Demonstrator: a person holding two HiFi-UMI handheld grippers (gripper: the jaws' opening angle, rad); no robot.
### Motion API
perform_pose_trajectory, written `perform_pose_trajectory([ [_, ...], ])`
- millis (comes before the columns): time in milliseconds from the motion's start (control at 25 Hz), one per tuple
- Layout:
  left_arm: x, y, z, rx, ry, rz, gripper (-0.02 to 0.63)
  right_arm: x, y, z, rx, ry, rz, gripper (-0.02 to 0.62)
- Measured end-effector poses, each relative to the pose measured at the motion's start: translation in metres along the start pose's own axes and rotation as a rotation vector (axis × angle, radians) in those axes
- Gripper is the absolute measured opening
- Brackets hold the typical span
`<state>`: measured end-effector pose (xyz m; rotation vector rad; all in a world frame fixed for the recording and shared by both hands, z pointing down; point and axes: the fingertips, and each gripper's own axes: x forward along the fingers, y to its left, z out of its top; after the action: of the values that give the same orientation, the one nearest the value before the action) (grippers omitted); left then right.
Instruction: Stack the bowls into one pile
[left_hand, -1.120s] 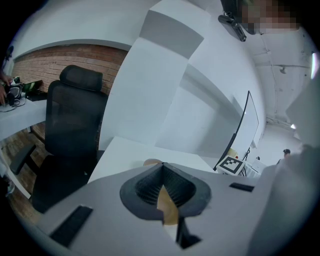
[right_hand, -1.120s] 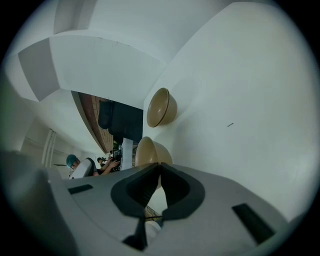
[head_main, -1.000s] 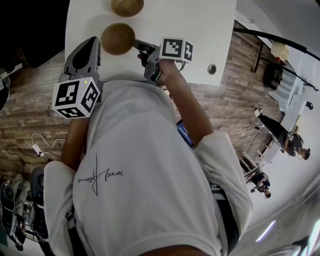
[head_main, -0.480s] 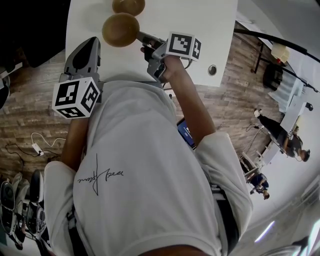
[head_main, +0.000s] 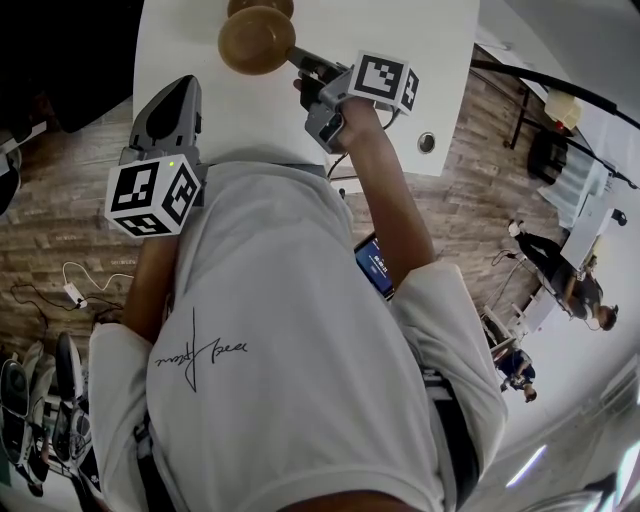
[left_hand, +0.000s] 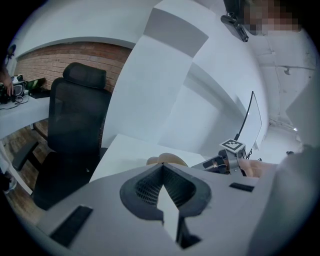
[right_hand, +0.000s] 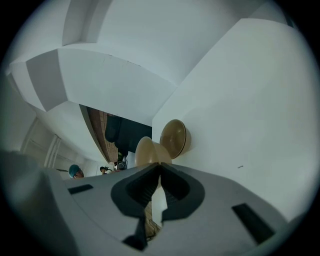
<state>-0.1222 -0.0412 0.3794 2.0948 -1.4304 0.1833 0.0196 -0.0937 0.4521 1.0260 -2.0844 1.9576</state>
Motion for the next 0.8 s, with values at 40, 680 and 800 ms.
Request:
perform_pose_trajectory([
  [40,0.000,0.000,0.000,0.000,0.000,0.003,0.003,0.000,-0.001,0.003,0.004,-0.005,0.001,0.023],
  [680,-0.005,0.011,-0.007,-0.022,0.010,0.044,0.003,0.014,-0.009,0.037,0.021,-0.050,0.004,0.023],
  [800,-0.006,0.012,-0.007,-0.024,0.011,0.053,0.003,0.018,-0.012,0.043,0.026,-0.056,0.003,0.023],
])
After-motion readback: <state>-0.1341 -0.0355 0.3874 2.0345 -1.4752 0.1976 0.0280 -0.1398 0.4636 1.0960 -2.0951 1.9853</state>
